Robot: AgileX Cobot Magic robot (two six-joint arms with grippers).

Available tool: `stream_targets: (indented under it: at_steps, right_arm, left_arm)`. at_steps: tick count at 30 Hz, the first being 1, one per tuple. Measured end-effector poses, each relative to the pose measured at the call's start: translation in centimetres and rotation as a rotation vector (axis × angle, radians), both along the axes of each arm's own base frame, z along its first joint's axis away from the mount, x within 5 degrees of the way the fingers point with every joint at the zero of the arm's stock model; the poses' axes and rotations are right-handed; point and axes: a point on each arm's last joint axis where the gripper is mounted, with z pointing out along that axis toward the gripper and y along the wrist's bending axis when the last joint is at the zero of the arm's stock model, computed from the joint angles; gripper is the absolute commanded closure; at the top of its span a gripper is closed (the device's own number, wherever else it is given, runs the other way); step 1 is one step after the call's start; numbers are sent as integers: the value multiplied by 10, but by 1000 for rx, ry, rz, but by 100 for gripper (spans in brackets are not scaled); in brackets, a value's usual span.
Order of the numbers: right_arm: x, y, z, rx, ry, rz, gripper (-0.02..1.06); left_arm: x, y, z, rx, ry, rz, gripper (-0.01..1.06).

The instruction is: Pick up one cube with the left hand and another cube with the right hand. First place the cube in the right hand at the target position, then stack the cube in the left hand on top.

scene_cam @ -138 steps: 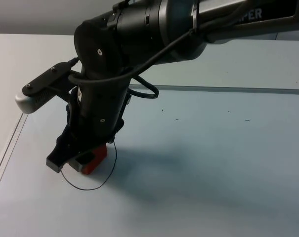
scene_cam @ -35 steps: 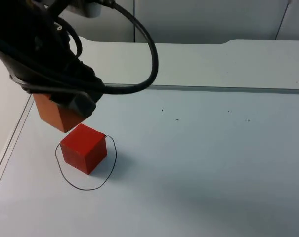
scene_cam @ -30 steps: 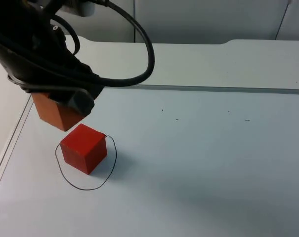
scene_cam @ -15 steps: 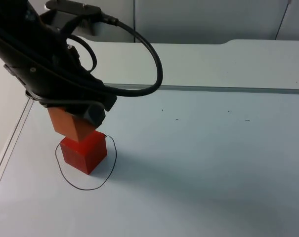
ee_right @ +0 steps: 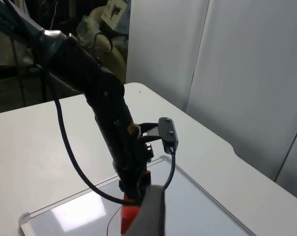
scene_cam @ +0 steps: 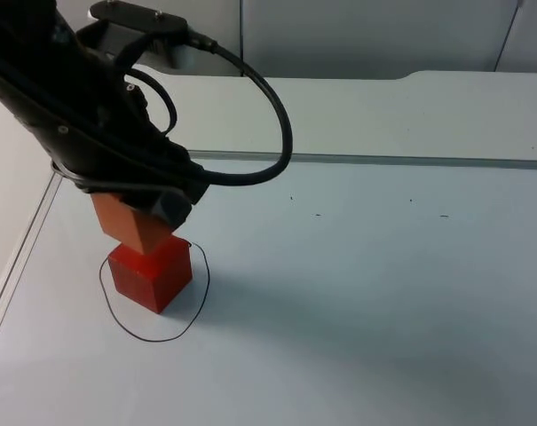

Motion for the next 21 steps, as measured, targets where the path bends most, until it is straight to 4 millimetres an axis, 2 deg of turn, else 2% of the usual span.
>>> stream_targets:
  at_steps: [10, 21]
  right_arm:
    - [0, 0, 0, 0, 0, 0, 26]
    - [0, 0, 0, -2, -2, -1, 26]
  left_arm:
    - [3, -1, -21, 23, 48, 3, 105]
    - [4, -2, -21, 14, 42, 10, 105]
